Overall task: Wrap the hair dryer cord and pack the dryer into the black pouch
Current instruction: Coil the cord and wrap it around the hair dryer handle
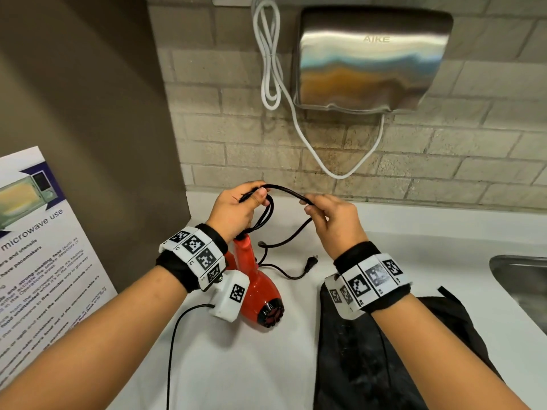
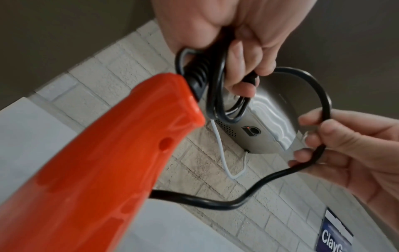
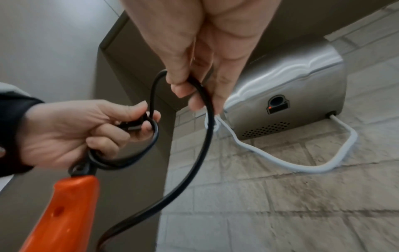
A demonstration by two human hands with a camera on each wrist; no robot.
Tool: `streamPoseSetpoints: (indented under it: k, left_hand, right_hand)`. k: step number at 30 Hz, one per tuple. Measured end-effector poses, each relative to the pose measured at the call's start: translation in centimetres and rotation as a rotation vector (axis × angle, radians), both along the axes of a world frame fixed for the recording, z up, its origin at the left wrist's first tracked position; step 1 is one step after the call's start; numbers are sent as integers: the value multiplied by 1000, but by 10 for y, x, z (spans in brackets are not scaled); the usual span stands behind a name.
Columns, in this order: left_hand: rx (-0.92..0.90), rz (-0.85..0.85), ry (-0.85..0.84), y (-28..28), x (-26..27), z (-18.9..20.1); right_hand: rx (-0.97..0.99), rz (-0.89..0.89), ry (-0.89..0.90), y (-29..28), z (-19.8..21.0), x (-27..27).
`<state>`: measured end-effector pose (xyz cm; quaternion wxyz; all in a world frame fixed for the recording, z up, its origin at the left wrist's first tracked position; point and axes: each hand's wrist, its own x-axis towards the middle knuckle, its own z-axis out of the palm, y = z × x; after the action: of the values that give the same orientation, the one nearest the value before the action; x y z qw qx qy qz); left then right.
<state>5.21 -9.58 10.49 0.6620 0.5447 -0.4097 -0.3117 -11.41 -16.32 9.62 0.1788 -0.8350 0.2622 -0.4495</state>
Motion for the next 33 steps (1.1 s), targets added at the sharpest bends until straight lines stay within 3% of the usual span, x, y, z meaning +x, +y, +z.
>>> streamPoseSetpoints:
  k: [4,11,13,18,23,29,33]
  left_hand:
    - [-17,14,42,-1,0,-1]
    - [-6,-2,15,1,-1,-1]
    - [-3,-16,4,2,-2,-1]
    - [10,-60,-24,1,-4,-1]
    - [53,-86,-55,-3,-4,-1]
    - [83,-148,-138,-3,-2,3]
    - [74,-182,-131,-3,1,4]
  right_hand:
    - [-3,67,-175,0,3,1]
    - [396,98,-236,-28,-53,-7]
    - [474,-12,-85,-41,-76,-7]
    - [489,-99,783,-70,-131,8]
    - [407,-71,1277,-80,-140,27]
    - [147,-247,1410,-88,-145,36]
    - [142,-227,1433,-92,-146,33]
